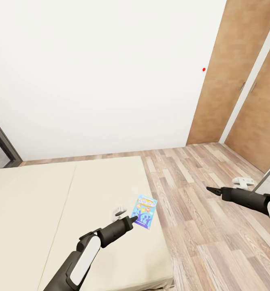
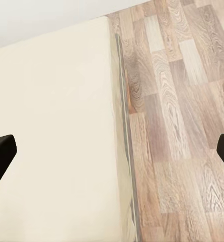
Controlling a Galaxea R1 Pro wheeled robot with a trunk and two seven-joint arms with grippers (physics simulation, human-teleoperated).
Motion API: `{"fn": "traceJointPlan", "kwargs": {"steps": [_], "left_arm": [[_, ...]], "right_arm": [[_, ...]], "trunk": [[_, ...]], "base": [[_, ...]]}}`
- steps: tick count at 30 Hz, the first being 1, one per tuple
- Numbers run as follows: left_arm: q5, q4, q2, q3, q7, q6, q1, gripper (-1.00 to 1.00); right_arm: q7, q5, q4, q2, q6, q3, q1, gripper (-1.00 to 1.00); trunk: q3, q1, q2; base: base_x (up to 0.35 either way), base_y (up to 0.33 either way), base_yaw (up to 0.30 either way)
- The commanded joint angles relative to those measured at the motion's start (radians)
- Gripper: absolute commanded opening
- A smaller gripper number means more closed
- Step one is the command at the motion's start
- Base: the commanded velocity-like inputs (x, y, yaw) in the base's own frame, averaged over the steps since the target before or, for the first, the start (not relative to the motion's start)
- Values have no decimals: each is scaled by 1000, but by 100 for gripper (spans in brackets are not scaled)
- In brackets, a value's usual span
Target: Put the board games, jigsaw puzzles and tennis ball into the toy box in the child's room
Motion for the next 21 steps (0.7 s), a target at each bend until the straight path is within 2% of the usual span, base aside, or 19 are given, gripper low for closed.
{"fn": "traceJointPlan", "kwargs": {"steps": [1, 21], "left_arm": [[6, 0, 0, 1, 0, 6, -1, -100], [6, 0, 0, 1, 0, 6, -1, -100]], "right_arm": [[6, 2, 0, 0, 5, -1, -1, 100], [6, 2, 0, 0, 5, -1, -1, 100]], "trunk": [[-2, 1, -2], [-2, 1, -2]], "base": [[0, 0, 0], [0, 0, 0]]}}
